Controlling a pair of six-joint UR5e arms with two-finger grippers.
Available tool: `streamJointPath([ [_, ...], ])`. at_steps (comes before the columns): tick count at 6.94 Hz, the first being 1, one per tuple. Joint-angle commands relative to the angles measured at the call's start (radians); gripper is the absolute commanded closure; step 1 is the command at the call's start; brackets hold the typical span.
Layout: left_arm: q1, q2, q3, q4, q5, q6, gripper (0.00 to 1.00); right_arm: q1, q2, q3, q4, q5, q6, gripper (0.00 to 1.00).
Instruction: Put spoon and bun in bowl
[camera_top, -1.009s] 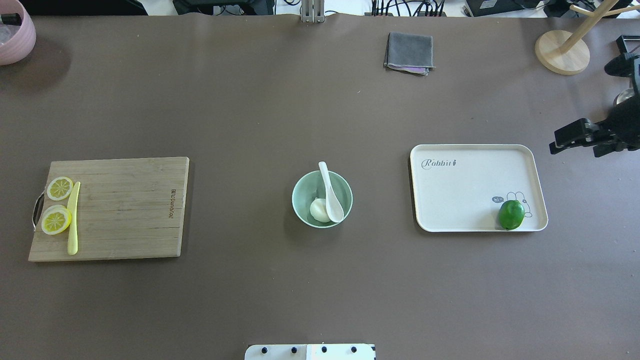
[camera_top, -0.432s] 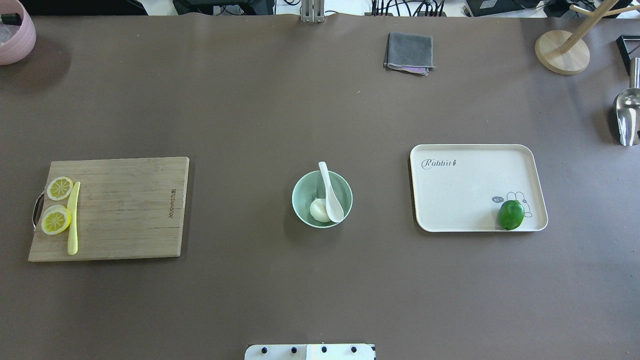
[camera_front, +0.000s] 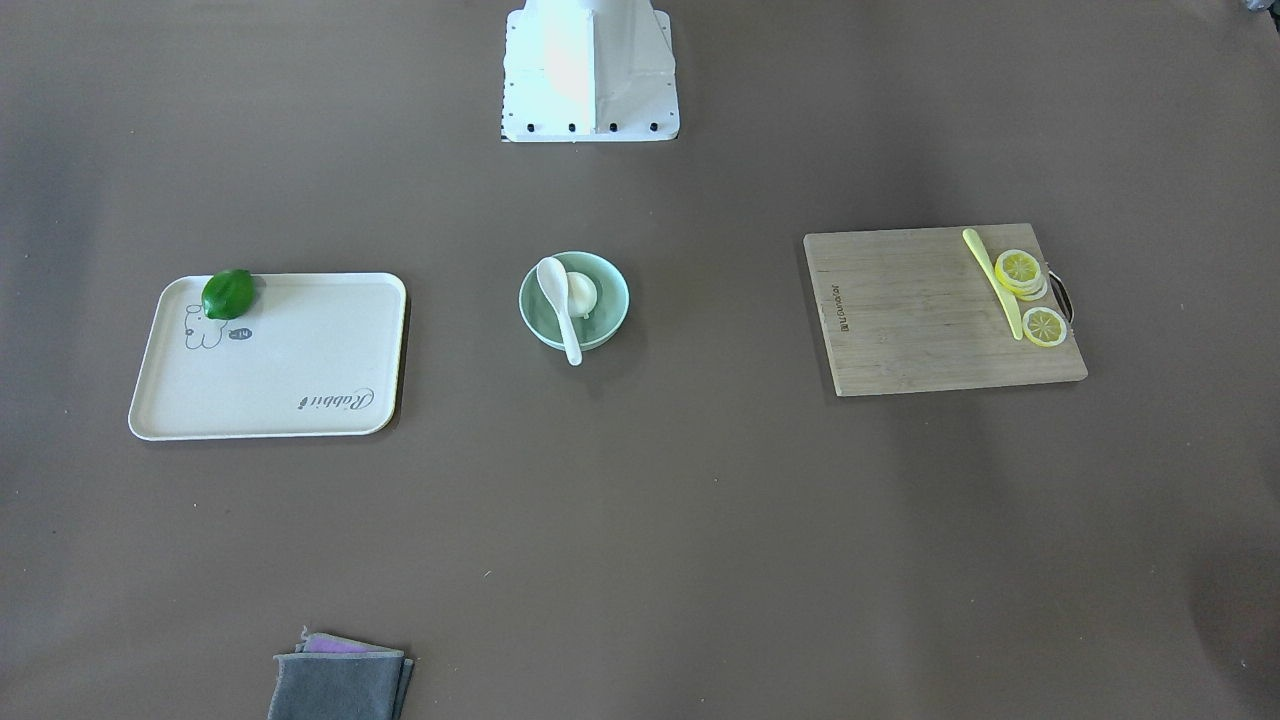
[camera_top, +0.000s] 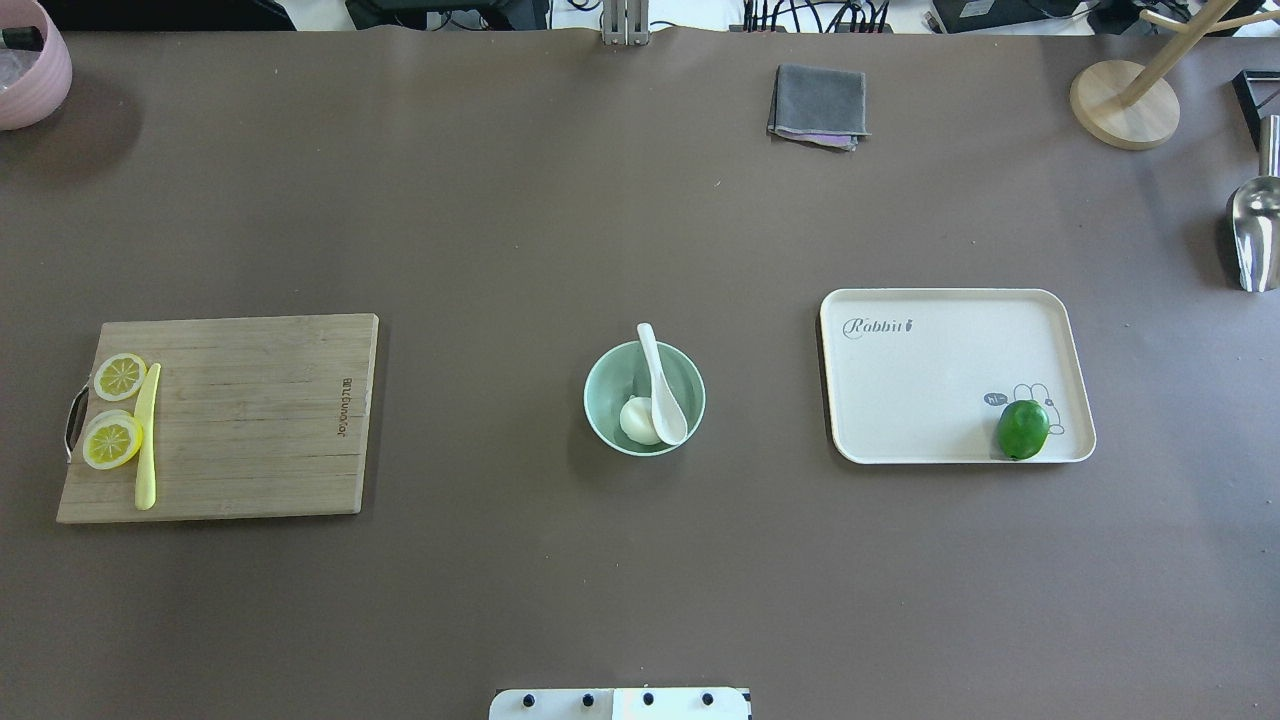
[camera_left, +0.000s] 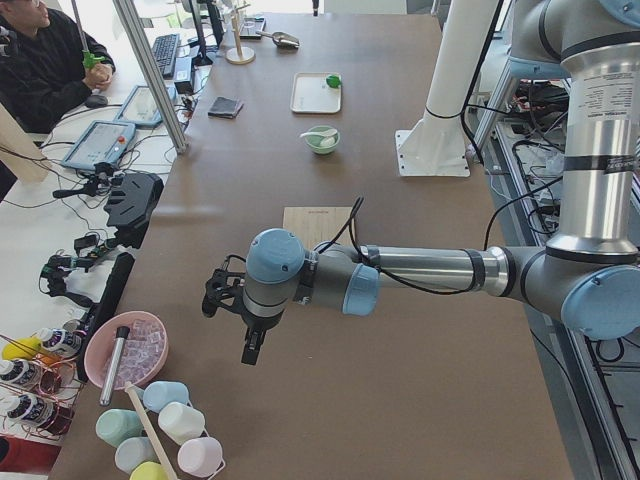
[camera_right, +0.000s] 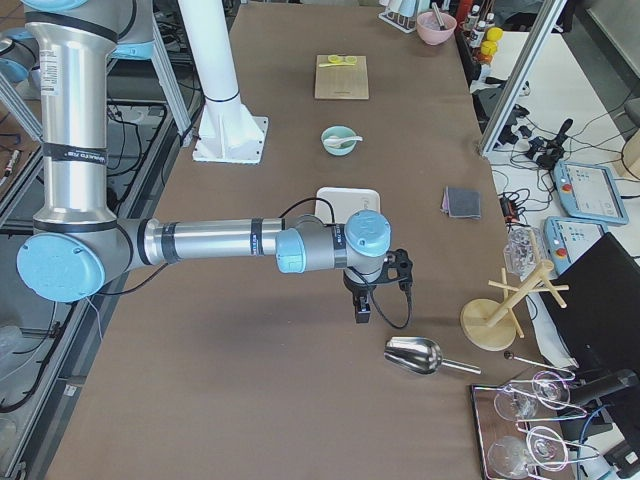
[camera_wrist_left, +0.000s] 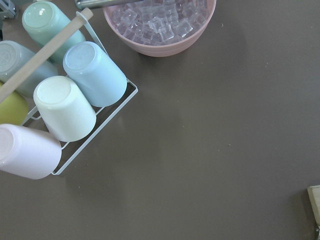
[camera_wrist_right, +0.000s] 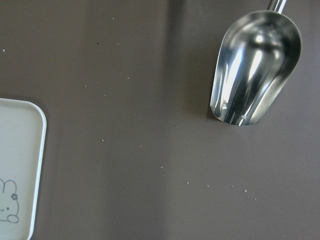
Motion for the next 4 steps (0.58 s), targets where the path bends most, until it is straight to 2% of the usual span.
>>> streamJointPath([
  [1,0.0,0.034,-0.011,0.004,-0.012,-0.024,0.02,0.047,-0.018,0.056,-0.165,-0.002,-0.096,0.0],
  [4,0.005,0.025,-0.034,0.008,-0.019,-0.058,0.02,0.057,-0.035,0.058,-0.188,-0.025,-0.087,0.0],
])
